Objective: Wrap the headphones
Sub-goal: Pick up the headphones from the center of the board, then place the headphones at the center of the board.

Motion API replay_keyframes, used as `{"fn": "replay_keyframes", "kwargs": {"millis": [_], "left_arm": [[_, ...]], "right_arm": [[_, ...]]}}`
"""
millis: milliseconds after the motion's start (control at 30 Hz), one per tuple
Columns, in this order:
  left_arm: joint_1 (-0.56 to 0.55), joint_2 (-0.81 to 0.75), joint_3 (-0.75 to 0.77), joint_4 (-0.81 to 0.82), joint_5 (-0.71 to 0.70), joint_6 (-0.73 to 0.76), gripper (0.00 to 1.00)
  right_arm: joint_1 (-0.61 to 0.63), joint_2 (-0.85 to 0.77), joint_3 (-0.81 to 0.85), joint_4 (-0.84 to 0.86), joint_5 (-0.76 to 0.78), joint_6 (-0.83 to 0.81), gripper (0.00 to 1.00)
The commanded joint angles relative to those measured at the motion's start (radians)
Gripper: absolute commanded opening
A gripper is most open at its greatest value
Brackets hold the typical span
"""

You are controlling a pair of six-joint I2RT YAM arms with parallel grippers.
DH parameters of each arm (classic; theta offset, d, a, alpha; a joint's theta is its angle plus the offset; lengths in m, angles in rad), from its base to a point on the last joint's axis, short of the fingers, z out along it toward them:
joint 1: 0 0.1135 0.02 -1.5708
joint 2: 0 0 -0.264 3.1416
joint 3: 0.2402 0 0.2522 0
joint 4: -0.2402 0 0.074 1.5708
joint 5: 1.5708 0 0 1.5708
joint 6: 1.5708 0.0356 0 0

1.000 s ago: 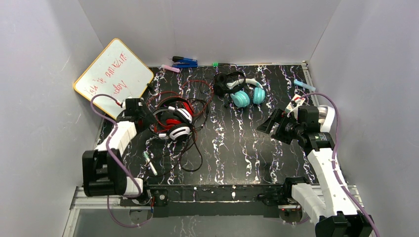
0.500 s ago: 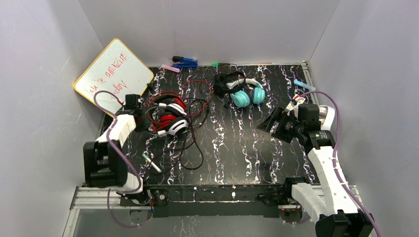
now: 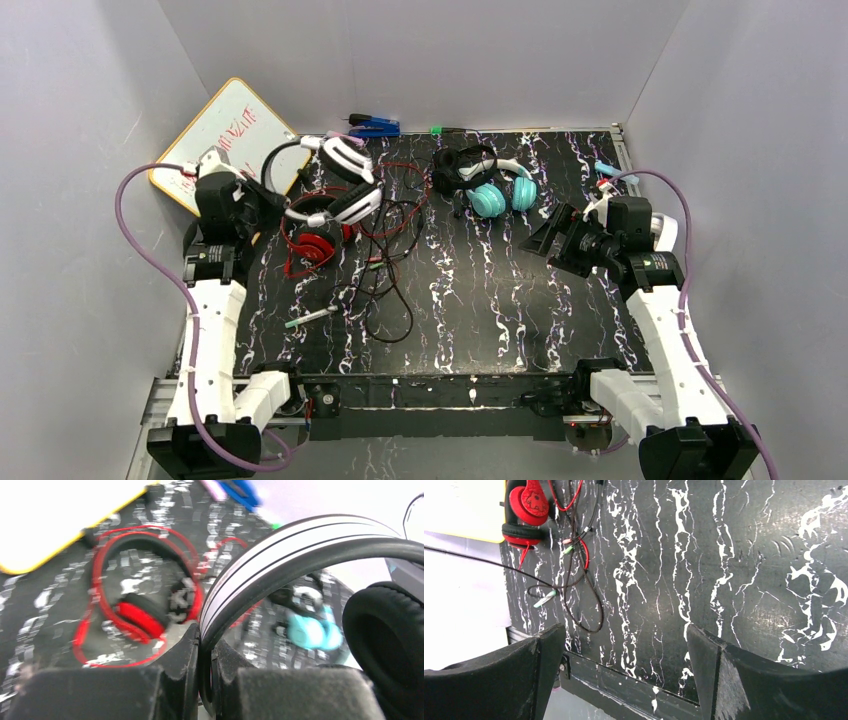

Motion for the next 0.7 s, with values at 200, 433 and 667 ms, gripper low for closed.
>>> {"fn": "replay_keyframes", "kwargs": {"millis": [200,433,667], "left_arm": [[-0.175,0.009,0.285,0.201,0.424,-0.300,0.00],[-0.199,0.063,0.542,0.329,0.480,-0.512,0.00],[-0.200,0.103,0.672,0.403,0.503,-0.589,0.00]], "right_arm": [[0.005,-0.014,0.046,0.112,-0.317,0.030,0.99],[0.022,-0.003,0.031,0.480,-0.556,0.249,0.99],[0.081,-0.021,0.064,0.624,-0.524,0.305,0.99]]}}
